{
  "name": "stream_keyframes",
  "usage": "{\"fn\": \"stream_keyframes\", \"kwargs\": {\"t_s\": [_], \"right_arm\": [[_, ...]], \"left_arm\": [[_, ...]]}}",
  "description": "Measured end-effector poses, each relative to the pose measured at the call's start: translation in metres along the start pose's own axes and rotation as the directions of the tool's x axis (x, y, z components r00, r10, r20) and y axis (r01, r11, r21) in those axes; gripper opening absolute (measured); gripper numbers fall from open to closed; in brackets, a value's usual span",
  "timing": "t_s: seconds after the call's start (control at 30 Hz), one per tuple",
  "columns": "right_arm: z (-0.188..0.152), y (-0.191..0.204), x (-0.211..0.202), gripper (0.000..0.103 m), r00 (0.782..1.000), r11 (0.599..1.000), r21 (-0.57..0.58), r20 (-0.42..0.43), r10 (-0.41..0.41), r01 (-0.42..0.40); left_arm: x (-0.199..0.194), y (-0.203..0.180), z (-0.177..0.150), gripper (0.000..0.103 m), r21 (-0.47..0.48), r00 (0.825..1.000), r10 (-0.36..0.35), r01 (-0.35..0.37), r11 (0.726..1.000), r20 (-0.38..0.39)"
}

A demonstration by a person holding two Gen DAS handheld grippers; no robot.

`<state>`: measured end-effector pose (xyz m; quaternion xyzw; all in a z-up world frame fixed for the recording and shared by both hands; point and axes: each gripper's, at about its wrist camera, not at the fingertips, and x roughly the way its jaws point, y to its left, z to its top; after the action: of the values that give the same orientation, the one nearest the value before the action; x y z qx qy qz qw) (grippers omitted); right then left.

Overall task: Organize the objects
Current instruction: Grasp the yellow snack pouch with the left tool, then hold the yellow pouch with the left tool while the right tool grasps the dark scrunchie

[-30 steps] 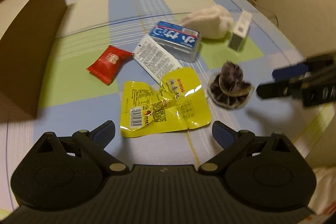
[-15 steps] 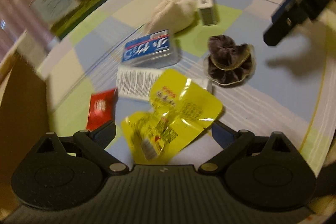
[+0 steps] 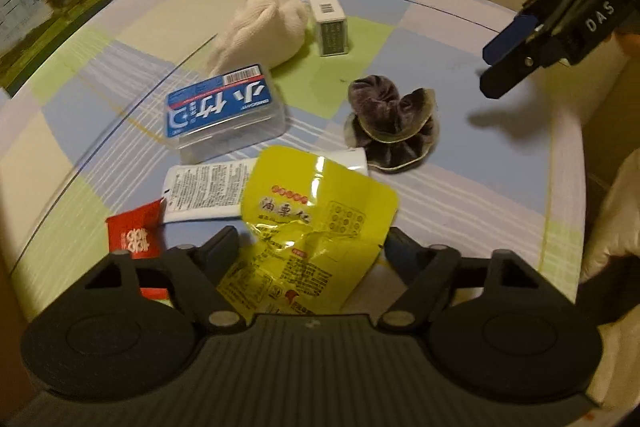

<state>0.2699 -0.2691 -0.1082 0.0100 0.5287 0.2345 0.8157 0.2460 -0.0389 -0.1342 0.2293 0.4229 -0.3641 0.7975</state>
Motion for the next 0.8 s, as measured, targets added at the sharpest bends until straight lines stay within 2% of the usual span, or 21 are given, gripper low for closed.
{"fn": "stream_keyframes", "kwargs": {"t_s": [0.07,0.13,0.3,0.43,0.53,0.8], "right_arm": [[-0.001,0.001,0.000,0.060,1.000,1.000,0.014,0.002,-0.005,0.005],[-0.003,0.003,-0.001,0.060,1.000,1.000,0.021,0.008,-0.007,0.007],[-0.003,0.012,-0.002,0.060,1.000,1.000,0.013,0.029,0.003,-0.003],[-0.001,0.023,0.002,0.060,0.999,1.000,-0.020,0.036,0.024,-0.023],[0.002,0.033,0.008,0.060,0.999,0.997,-0.063,0.036,0.036,-0.034],[0.010,0.057,0.030,0.059,0.998,0.976,-0.213,0.044,0.047,-0.037]], "left_arm": [[0.001,0.000,0.001,0.068,-0.002,1.000,-0.012,0.012,1.000,-0.006],[-0.001,0.001,0.001,0.050,-0.014,0.999,-0.035,0.035,0.999,-0.003],[-0.009,-0.010,-0.005,0.044,-0.051,0.999,0.034,-0.035,0.998,-0.020],[-0.021,-0.009,-0.013,0.042,-0.162,0.996,0.081,-0.085,0.983,-0.032],[-0.036,0.000,-0.018,0.042,-0.294,0.993,0.115,-0.118,0.949,-0.027],[-0.075,0.016,-0.033,0.042,-0.506,0.979,0.205,-0.187,0.842,-0.021]]}}
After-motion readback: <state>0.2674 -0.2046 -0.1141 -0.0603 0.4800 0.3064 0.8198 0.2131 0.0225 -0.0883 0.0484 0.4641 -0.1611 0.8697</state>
